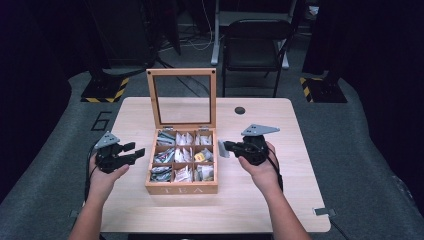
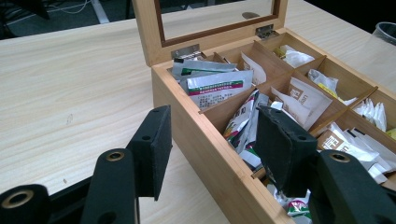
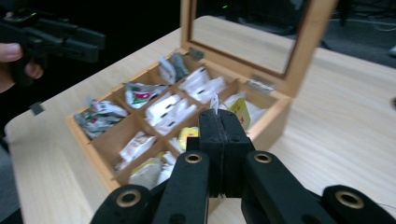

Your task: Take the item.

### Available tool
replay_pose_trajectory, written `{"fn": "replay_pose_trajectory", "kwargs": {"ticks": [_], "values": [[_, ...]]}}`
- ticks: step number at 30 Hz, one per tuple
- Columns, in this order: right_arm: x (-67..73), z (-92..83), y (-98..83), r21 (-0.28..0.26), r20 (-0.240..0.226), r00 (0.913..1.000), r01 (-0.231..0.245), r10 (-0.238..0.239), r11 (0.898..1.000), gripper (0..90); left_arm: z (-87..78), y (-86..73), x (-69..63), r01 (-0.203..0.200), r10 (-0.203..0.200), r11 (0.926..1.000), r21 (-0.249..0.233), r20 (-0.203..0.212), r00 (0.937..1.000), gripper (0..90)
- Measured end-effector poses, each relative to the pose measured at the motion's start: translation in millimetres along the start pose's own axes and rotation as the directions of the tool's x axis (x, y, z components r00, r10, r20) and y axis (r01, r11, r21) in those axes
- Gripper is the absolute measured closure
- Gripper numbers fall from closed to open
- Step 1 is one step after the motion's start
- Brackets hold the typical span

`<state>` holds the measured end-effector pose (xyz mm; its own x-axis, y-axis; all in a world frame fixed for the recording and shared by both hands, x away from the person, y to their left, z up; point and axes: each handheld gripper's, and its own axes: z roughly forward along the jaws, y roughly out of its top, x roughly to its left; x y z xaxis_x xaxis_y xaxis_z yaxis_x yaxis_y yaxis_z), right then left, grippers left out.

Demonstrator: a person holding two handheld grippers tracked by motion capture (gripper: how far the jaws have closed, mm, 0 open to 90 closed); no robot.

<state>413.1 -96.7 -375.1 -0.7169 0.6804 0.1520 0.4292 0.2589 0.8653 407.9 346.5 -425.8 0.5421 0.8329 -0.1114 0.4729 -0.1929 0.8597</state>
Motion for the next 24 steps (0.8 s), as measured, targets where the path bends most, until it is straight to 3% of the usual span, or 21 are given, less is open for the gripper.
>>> {"fn": "replay_pose_trajectory", "kwargs": {"ticks": [11,24], "values": [[-29.1,-28.1,-1.8,-0.050,0.115,0.9925,-0.036,0.042,0.998,89.9,0.6,-0.4,0.2,0.002,-0.002,1.0000,0.006,-0.002,1.0000,45.9],[-44.9,-35.4,-9.8,-0.050,0.185,0.9810,-0.050,0.058,0.998,89.9,-0.4,-0.7,1.6,0.006,-0.006,1.0000,0.003,-0.005,1.0000,45.9]]}}
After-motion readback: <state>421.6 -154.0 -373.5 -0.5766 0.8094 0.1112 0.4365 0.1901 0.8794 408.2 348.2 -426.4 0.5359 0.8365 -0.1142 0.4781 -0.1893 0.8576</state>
